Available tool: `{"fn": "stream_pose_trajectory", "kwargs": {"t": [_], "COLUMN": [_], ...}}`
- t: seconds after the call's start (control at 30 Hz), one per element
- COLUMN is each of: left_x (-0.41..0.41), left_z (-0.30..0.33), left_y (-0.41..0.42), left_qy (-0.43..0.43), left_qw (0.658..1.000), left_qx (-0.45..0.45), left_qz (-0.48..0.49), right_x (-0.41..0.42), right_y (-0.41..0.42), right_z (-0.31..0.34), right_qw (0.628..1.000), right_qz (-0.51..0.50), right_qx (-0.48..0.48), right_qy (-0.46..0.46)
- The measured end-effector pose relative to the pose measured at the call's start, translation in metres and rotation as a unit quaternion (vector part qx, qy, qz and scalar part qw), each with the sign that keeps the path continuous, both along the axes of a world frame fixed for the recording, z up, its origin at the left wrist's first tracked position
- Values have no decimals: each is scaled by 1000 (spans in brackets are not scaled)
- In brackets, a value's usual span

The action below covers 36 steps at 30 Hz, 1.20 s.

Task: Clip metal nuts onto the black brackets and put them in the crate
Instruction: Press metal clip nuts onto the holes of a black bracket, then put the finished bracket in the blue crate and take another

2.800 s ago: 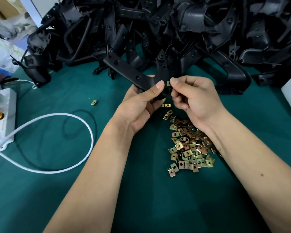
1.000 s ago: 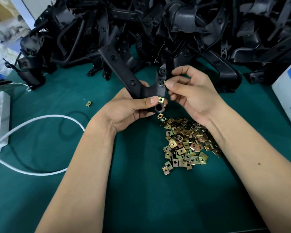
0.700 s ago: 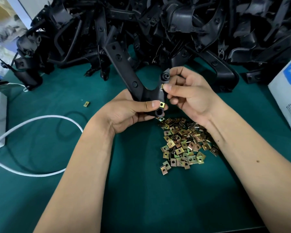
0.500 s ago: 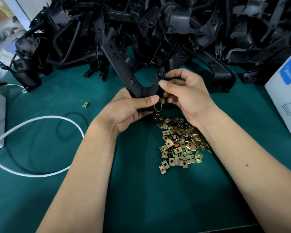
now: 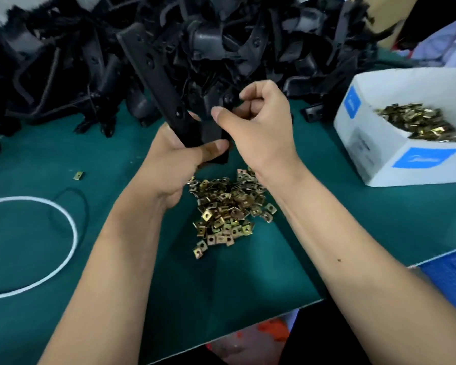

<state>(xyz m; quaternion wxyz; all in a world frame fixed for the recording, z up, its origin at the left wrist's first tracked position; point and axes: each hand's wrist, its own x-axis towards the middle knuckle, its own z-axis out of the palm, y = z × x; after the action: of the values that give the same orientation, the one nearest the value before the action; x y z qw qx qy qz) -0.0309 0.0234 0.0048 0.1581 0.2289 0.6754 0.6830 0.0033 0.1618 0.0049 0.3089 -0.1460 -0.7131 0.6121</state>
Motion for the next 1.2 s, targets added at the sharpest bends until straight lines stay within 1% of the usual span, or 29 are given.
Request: {"fn": "stream_pose_trajectory", "kwargs": {"t": [0.1,0.17,0.23,0.27,0.37,0.43,0.5,0.53,0.63,0.77,0.8,0.83,0.9,0.97,1.03,1.13,1.2], "left_x": [23,43,71,88,145,191,238,258,307,337,338,339,337,331,328,324,322], "left_z": [22,37,49,52,45,32,13,0,-46,-112,-125,-137,-153,-166,-173,-172,-166], "left_y": [31,63,105,128,201,247,284,297,324,339,339,339,339,339,339,341,344], "left_qy": [21,37,53,54,37,48,63,60,32,6,14,27,44,30,39,56,60], "left_qw": [998,992,981,975,959,949,937,929,895,843,827,810,786,778,774,782,803], "left_qx": [24,26,20,9,-51,-89,-125,-147,-237,-350,-378,-405,-444,-459,-468,-467,-446], "left_qz": [-59,-120,-186,-215,-275,-299,-321,-335,-376,-408,-417,-424,-428,-427,-424,-409,-392], "right_x": [37,68,105,125,195,247,293,312,363,409,414,420,427,431,434,429,421], "right_y": [30,54,82,96,143,170,193,202,227,245,245,244,242,239,239,243,249], "right_z": [21,31,35,35,23,10,-12,-26,-81,-166,-186,-205,-235,-257,-269,-271,-258], "right_qw": [999,997,993,988,954,925,900,887,843,762,747,740,750,763,768,761,773], "right_qz": [-18,-26,-63,-85,-165,-208,-247,-275,-362,-406,-414,-419,-423,-420,-425,-444,-448], "right_qx": [-19,-34,-47,-73,-175,-225,-265,-286,-360,-498,-518,-526,-504,-464,-421,-390,-350], "right_qy": [40,66,89,107,178,225,243,237,170,81,51,18,-69,-163,-229,-268,-280]}}
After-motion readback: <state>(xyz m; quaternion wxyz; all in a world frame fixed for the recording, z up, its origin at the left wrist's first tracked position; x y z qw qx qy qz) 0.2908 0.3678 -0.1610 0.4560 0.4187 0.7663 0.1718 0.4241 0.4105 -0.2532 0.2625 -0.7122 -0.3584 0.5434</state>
